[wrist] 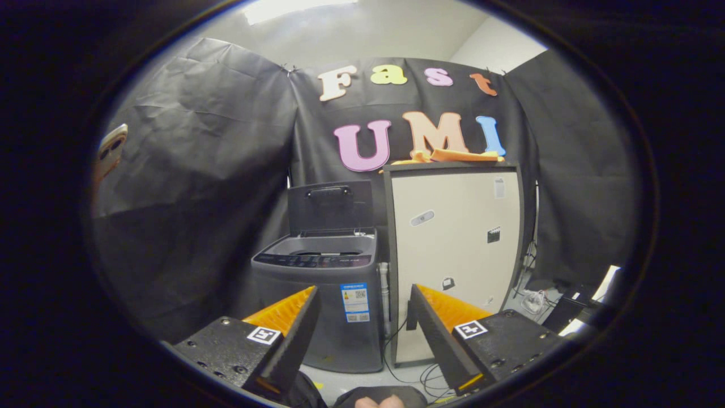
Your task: Put the clothes into the washing machine and then close the washing machine lid.
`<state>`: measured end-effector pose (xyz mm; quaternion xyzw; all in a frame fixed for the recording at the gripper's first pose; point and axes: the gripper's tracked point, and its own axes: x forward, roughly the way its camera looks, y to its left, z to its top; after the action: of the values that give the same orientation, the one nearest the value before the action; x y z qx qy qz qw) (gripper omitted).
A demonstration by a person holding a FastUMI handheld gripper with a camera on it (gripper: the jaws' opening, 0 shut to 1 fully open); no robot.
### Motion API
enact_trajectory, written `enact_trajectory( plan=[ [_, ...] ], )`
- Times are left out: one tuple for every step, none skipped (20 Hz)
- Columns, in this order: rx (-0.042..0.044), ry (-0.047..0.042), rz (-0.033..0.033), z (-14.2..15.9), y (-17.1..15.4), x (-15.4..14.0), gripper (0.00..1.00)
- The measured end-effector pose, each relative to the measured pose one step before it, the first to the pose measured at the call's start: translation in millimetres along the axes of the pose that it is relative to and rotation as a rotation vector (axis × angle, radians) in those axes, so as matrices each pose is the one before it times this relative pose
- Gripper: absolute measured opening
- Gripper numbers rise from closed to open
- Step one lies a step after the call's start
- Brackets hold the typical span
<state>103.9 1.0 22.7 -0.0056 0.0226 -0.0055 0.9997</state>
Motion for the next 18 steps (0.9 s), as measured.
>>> enact_trajectory(
  plan=[
    [0.00171, 0.00565, -0.00716, 0.19, -3.26, 6.03, 0.96],
    [0.00605, 0.00467, -0.00363, 0.39, -2.51, 6.95, 0.96],
    [0.00548, 0.00460, -0.00027, 0.52, -1.56, 5.81, 0.96],
    [0.00101, 0.00812, -0.00324, -0.14, -2.55, 5.64, 0.96],
    [0.00129, 0.00333, -0.00769, 0.31, -4.04, 4.37, 0.96],
    [0.00295, -0.00115, -0.00343, 1.78, -3.15, 3.93, 0.96],
    [0.00192, -0.00527, -0.00033, 2.62, -2.90, 4.81, 0.96],
    [-0.00590, 0.00647, 0.00047, -1.28, -2.35, 4.92, 0.96],
    [-0.01283, 0.00982, -0.00415, -1.31, -3.77, 4.30, 0.96],
    [-0.00930, -0.00623, -0.00061, 2.87, -2.05, 2.48, 0.96],
    [0.00230, -0.01041, 0.01015, 5.84, 2.95, 0.70, 0.96],
    [0.00954, -0.01723, 0.01544, 4.01, 6.20, 4.13, 0.96],
    [0.00879, -0.01368, 0.01268, 5.34, 5.72, 2.62, 0.97],
    [0.00110, -0.01114, 0.00824, 4.38, 4.06, 2.80, 0.96],
    [-0.01273, 0.00581, 0.00212, 2.32, 2.90, 3.87, 0.96],
    [-0.02417, 0.00857, 0.00512, 3.31, 3.21, 2.34, 0.97],
    [-0.03305, 0.00408, 0.00495, 5.23, 3.38, 2.19, 0.97],
    [-0.02700, -0.01100, 0.00003, 9.14, 1.67, 0.45, 0.97]
  ],
)
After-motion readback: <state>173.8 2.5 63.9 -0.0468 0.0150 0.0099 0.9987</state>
